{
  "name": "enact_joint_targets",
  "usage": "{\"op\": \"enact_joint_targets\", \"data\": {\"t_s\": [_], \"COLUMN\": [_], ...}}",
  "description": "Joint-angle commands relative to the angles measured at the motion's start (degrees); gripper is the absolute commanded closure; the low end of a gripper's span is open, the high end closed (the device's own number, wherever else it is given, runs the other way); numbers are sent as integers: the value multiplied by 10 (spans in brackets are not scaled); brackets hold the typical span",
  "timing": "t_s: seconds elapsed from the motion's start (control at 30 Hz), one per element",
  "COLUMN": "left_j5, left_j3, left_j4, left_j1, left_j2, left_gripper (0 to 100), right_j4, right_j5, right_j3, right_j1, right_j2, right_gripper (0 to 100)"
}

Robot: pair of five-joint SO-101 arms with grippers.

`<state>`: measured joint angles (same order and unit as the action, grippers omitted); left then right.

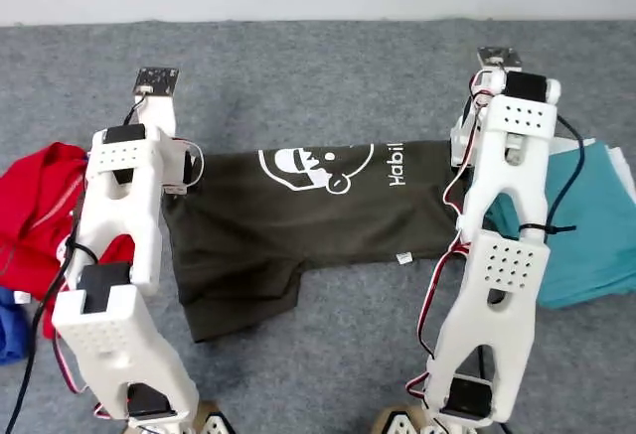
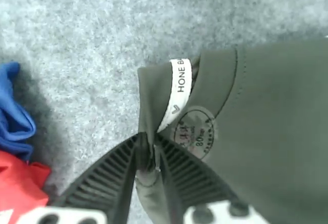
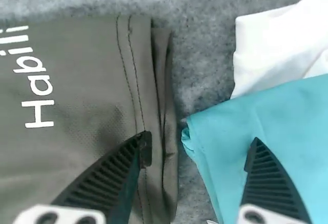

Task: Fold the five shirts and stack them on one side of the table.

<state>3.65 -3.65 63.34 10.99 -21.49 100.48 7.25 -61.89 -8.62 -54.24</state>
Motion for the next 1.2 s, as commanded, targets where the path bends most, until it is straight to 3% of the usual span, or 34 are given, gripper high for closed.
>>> {"op": "enact_joint_targets", "data": {"t_s": [0.0,0.13,0.3,0.57,0.73,0.83,1.0,1.17], "left_j5": [5,8,6,25,26,27,58,137], "left_j3": [9,32,114,288,348,291,76,-153], "left_j4": [17,69,141,289,375,375,373,370], "left_j1": [2,4,19,30,33,31,-11,-19], "left_j2": [11,11,11,11,11,38,150,294], "left_gripper": [933,871,870,866,866,867,870,870], "right_j4": [26,26,26,25,24,23,9,-56], "right_j5": [-4,-3,-3,0,40,56,79,77], "right_j3": [-3,1,66,190,317,409,563,716], "right_j1": [5,5,8,12,15,26,81,147], "right_j2": [37,38,71,232,337,401,516,628], "right_gripper": [703,703,703,703,703,703,703,703]}}
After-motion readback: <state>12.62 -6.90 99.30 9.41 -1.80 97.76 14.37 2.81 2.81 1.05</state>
